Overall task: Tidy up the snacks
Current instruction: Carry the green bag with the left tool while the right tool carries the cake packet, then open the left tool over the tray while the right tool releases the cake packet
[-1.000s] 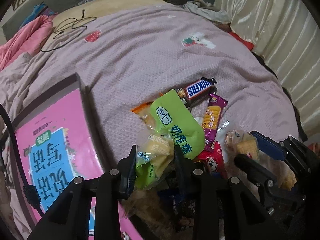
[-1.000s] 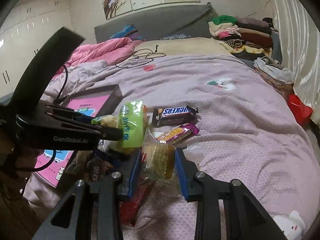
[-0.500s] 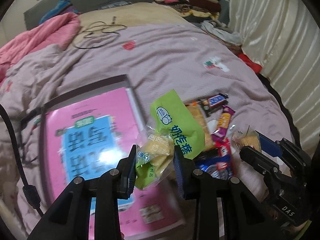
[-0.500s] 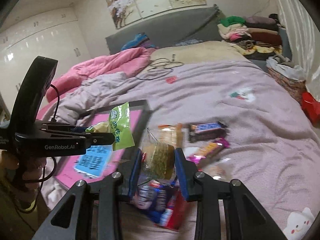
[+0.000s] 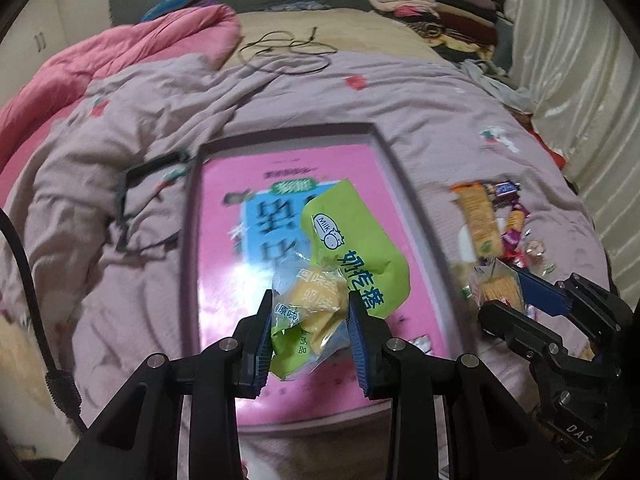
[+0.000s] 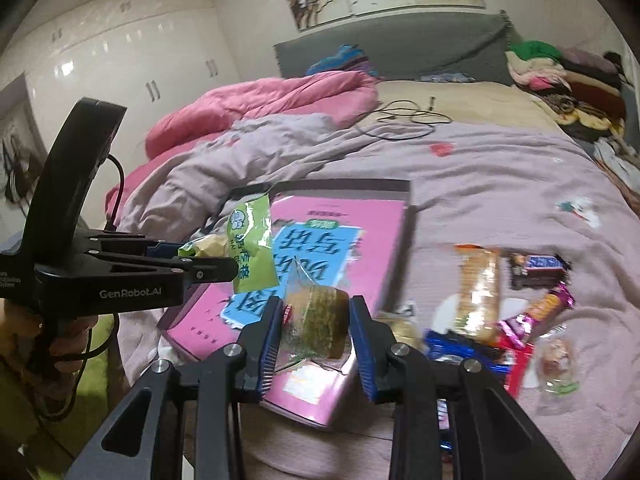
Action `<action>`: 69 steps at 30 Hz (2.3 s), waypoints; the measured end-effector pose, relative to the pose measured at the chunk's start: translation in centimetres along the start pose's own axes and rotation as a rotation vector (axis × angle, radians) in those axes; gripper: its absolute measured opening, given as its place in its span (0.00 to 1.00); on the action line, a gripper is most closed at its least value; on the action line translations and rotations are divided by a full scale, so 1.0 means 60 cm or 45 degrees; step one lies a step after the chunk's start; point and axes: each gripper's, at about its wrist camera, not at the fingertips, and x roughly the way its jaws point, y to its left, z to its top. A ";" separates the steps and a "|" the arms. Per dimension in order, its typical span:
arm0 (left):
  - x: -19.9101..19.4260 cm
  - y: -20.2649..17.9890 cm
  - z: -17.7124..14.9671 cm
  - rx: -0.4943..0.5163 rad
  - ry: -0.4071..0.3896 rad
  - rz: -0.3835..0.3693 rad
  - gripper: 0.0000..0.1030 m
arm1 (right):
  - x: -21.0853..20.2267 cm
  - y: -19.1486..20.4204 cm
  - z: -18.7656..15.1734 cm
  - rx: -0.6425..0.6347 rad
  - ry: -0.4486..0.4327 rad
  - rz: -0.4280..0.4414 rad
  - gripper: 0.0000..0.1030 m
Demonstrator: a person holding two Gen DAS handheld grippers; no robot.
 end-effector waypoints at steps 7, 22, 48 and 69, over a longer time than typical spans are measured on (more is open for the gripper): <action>0.008 0.037 -0.029 -0.061 0.015 0.040 0.34 | 0.038 0.039 -0.018 -0.079 0.092 -0.017 0.33; 0.053 0.062 -0.063 -0.110 0.104 0.071 0.34 | 0.085 0.053 -0.043 -0.178 0.213 -0.131 0.33; 0.047 0.057 -0.059 -0.121 0.107 0.048 0.50 | 0.066 0.040 -0.043 -0.088 0.204 -0.068 0.45; -0.014 0.024 -0.043 -0.091 -0.013 -0.009 0.69 | -0.008 -0.027 -0.027 0.063 0.060 -0.163 0.54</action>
